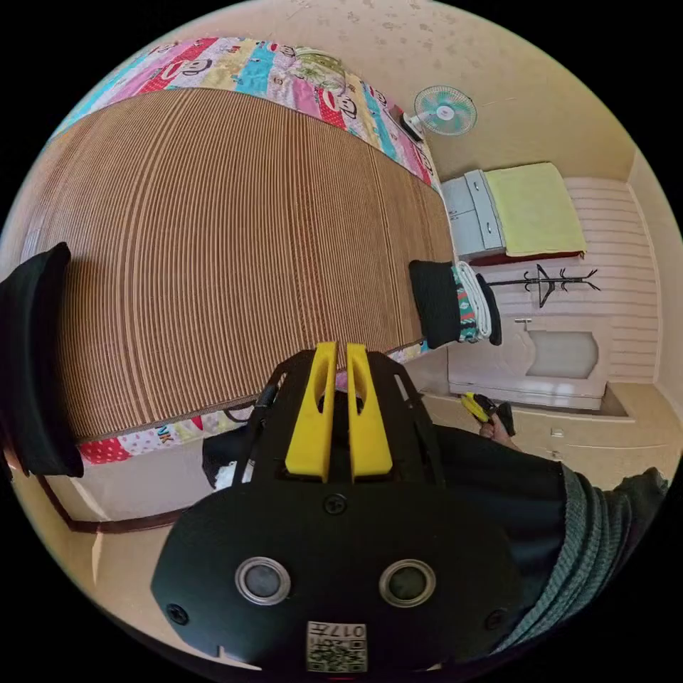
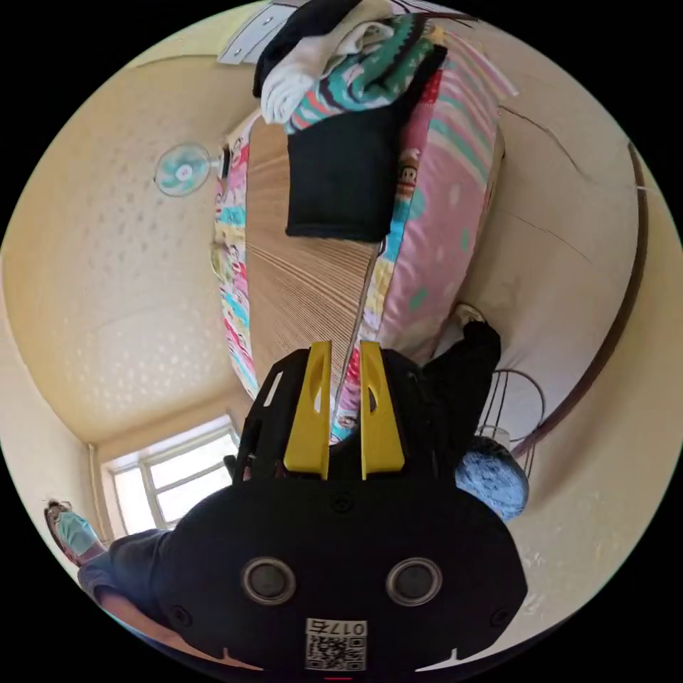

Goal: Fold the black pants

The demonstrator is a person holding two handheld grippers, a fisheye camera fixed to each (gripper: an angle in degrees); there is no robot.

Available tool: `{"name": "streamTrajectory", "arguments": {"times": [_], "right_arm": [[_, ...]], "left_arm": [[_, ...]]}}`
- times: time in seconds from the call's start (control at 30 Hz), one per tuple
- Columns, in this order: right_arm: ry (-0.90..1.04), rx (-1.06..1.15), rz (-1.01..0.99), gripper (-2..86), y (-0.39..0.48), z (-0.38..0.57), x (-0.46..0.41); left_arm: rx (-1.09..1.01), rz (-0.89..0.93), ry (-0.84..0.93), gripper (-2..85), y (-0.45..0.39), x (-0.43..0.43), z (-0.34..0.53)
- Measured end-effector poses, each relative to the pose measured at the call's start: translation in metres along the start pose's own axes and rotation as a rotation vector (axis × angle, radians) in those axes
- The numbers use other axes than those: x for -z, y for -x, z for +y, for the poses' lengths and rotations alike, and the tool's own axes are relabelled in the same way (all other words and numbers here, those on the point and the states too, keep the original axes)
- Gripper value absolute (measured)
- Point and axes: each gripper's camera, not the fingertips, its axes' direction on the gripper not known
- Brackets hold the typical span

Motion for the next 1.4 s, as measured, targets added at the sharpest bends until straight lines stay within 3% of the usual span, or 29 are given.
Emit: {"name": "streamTrajectory", "arguments": {"times": [0.17, 0.5, 0.7, 0.83, 1.03, 1.2, 1.27, 1.4], "right_arm": [[-0.235, -0.031, -0.221, 10.0, 0.012, -0.084, 0.086], [-0.316, -0.035, -0.355, 14.8, 0.07, -0.227, 0.092], [-0.426, -0.002, -0.497, 6.7, 0.104, -0.236, 0.083], [-0.465, 0.24, -0.693, 3.9, 0.166, -0.241, 0.101], [-0.236, 0.855, -0.64, 3.2, 0.392, -0.22, 0.103], [-0.033, 1.278, -0.696, 2.8, 0.55, -0.116, 0.075], [0.098, 1.432, -0.627, 2.5, 0.608, -0.054, 0.047], [0.277, 1.625, -0.647, 2.3, 0.652, 0.035, -0.006]], "left_arm": [[-0.047, -0.06, 0.066, 1.5, -0.053, -0.081, -0.007], [-0.061, -0.023, -0.054, 2.0, -0.146, -0.189, -0.014], [-0.004, -0.08, -0.107, 2.0, -0.135, -0.223, 0.01], [0.035, -0.075, -0.189, 2.5, -0.118, -0.23, 0.021], [-0.115, -0.03, -0.229, 6.0, -0.155, -0.27, -0.005], [-0.525, 0.08, -0.22, 13.4, -0.3, -0.307, -0.054], [-0.677, 0.121, -0.232, 15.9, -0.359, -0.312, -0.06], [-0.967, 0.144, -0.284, 20.7, -0.477, -0.323, -0.052]]}}
